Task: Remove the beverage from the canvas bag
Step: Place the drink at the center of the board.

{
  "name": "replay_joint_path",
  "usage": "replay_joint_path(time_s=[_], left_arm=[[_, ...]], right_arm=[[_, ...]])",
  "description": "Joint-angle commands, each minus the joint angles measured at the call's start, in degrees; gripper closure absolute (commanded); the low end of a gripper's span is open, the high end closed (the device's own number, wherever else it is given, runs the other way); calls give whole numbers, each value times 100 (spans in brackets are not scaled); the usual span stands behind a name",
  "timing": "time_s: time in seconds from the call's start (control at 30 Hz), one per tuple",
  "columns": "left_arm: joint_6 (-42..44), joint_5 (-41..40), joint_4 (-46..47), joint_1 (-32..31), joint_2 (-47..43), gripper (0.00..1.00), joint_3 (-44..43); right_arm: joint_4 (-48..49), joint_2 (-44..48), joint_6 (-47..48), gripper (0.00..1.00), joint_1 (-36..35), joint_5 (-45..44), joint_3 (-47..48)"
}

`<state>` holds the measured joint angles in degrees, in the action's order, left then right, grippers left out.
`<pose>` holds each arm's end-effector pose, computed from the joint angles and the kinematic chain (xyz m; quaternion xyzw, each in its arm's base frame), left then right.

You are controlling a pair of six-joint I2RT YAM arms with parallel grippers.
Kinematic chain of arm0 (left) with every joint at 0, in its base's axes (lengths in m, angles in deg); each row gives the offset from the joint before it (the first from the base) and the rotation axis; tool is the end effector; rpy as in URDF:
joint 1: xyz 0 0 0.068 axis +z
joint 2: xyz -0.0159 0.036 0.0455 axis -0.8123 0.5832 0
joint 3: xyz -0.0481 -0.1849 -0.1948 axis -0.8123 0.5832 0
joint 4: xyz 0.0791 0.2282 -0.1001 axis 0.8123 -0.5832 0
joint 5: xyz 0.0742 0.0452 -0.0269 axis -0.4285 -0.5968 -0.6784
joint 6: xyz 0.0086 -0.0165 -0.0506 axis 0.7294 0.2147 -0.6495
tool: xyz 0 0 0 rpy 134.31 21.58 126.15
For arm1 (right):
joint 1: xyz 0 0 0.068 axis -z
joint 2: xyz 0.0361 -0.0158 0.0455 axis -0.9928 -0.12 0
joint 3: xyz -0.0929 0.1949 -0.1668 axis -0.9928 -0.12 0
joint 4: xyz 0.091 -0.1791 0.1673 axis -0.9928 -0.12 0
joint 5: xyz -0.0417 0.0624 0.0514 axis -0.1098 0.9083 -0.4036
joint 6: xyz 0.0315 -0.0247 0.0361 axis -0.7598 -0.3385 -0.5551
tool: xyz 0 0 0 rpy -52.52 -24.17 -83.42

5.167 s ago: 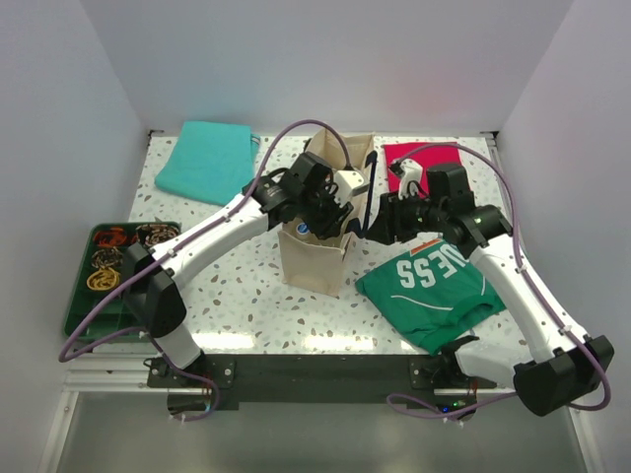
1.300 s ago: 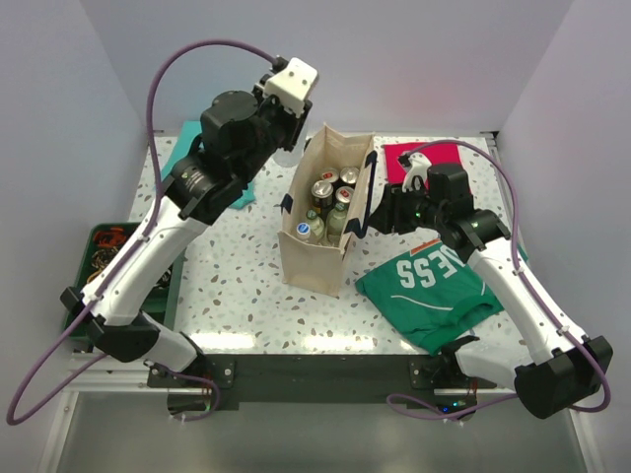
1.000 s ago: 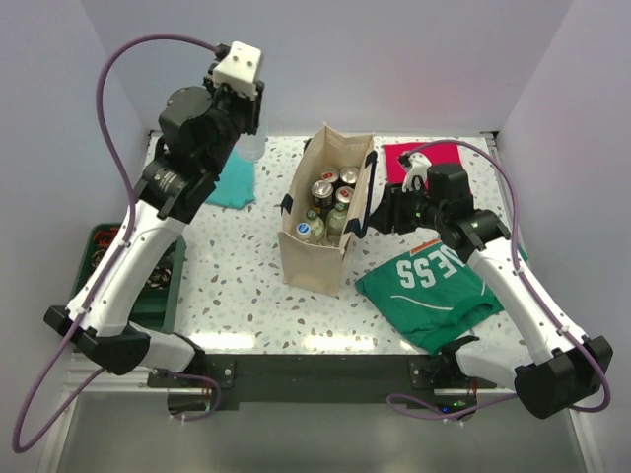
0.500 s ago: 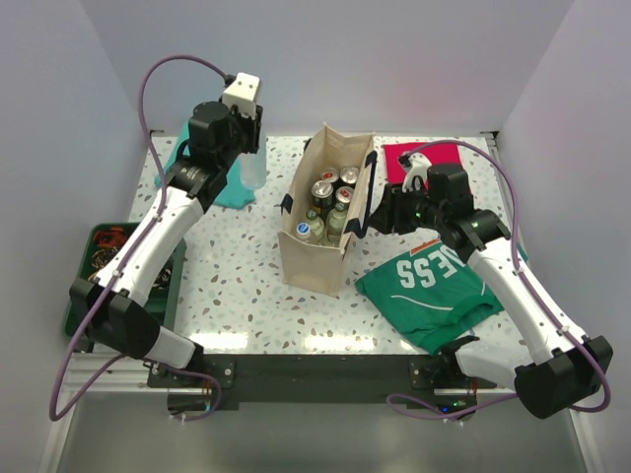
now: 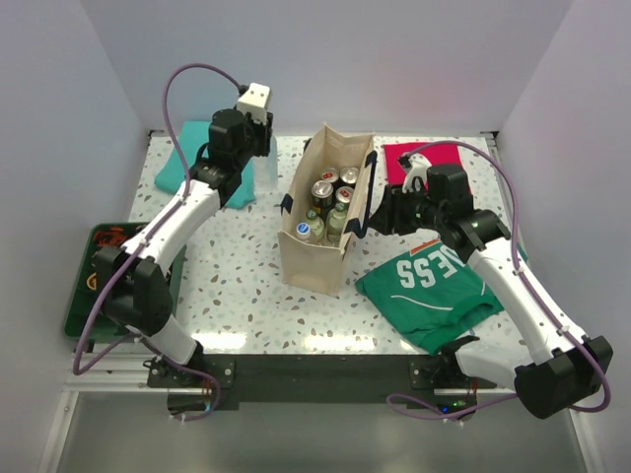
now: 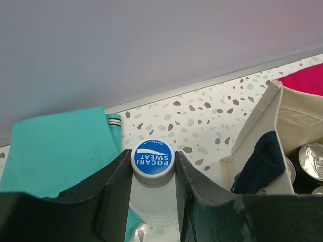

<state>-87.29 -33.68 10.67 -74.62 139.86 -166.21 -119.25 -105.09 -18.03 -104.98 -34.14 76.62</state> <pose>0.3673 -0.1319 0.3709 0.1072 0.7597 -0.0710 0.6375 0.2254 0.1027 0.3515 -0.1083 0.8677 0.2902 0.3889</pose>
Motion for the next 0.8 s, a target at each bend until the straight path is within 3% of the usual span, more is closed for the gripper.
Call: replay_joint_path(time_s=[0.0,0.27,0.77], left_arm=[[-18,-147,1721,78,5,100,-189],[-326,-323,1915,219,577,100,-181],[-282,-631,2934,236,727,100,505]], right_arm=[[1,140,-54,55,-37,-119,200],[-148,210,16,54,-37,-250,262],[-254,193,77,53,-28,-268,297]])
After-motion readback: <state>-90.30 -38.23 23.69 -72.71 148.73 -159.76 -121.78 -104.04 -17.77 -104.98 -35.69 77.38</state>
